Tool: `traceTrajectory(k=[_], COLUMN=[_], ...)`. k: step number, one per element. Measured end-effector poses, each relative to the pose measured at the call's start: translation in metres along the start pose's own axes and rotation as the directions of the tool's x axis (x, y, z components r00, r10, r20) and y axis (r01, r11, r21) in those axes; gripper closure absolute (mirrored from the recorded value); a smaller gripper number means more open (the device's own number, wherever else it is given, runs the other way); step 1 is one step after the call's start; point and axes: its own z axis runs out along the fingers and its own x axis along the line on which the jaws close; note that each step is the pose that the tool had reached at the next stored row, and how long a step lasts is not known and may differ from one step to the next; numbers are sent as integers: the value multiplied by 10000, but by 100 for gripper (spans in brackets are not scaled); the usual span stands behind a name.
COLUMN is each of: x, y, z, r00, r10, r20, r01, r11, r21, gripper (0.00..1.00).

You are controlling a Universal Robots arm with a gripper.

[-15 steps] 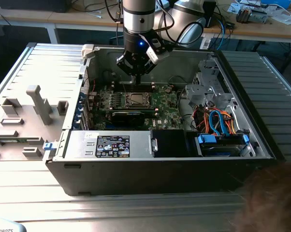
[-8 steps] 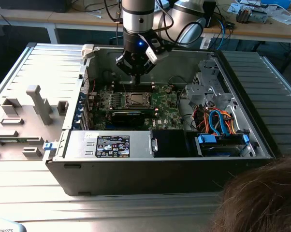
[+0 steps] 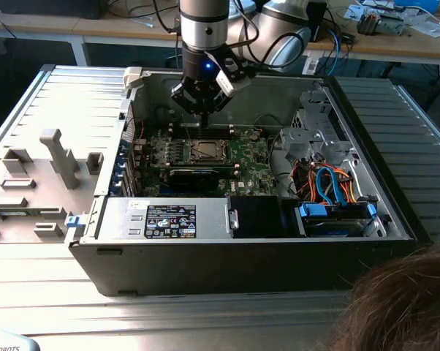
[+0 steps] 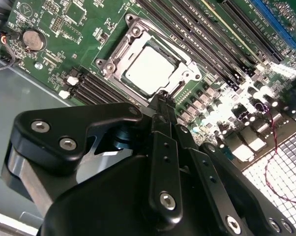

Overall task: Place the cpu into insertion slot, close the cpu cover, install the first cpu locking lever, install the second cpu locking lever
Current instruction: 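Install the first cpu locking lever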

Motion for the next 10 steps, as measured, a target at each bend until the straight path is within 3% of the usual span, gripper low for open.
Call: traceTrajectory(k=[10], x=[30], y=[5], z=[1], r00=[10000], r10=[0], r20=[0], r01=[0], r11=[10000], r21=[0], gripper=[89])
